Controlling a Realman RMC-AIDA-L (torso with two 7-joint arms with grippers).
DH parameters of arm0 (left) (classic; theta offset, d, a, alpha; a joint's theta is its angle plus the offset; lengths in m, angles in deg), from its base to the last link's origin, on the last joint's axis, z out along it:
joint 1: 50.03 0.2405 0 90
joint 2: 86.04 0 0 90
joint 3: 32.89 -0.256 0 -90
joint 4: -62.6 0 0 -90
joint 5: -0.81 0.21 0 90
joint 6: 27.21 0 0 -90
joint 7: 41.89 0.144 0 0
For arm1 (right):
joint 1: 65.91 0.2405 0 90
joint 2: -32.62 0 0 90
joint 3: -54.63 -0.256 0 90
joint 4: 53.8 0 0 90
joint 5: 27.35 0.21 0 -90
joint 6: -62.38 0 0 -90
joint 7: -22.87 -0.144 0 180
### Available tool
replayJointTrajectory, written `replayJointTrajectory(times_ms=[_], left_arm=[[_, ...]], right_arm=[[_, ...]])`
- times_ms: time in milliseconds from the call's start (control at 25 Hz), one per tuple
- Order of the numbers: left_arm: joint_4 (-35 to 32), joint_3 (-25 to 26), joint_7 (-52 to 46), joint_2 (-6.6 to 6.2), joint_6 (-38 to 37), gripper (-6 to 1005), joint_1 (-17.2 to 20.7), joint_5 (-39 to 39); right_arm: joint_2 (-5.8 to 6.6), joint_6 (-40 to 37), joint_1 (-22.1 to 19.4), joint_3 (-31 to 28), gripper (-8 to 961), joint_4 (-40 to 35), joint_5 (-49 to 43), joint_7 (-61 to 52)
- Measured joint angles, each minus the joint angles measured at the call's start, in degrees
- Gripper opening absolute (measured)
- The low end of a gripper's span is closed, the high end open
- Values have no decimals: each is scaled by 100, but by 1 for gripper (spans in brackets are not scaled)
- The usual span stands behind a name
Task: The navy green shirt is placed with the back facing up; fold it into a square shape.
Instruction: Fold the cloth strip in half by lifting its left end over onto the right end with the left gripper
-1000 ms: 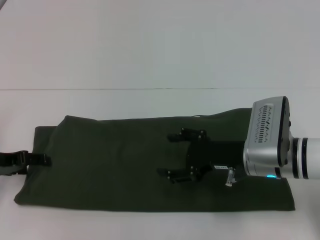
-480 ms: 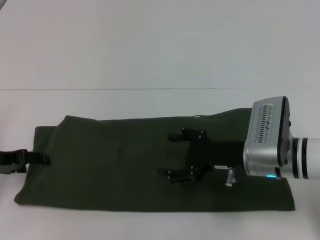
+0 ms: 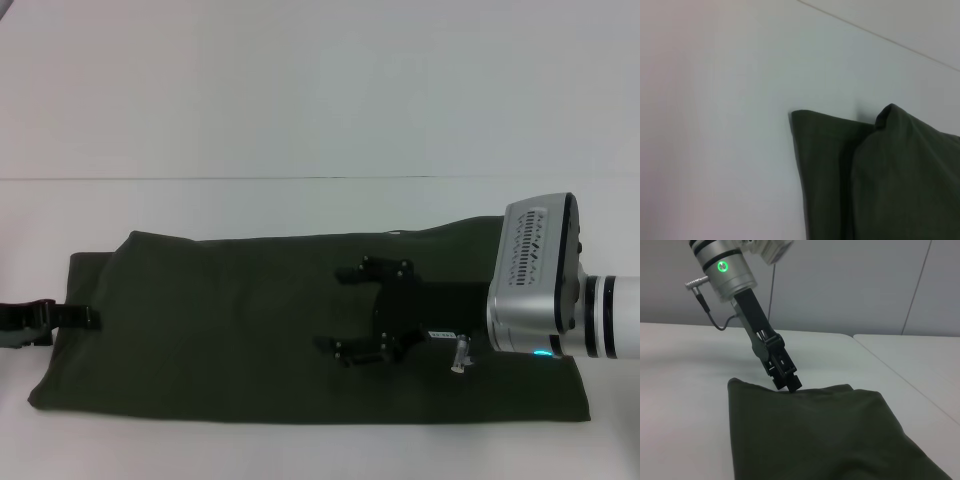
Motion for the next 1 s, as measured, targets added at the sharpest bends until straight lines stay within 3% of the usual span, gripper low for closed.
replayJointTrajectory(times_ms=[1000], left_arm=[[26, -25, 39, 22, 125, 837, 53, 0]], right_arm=[[0, -2, 9, 9, 927, 2, 0, -9]])
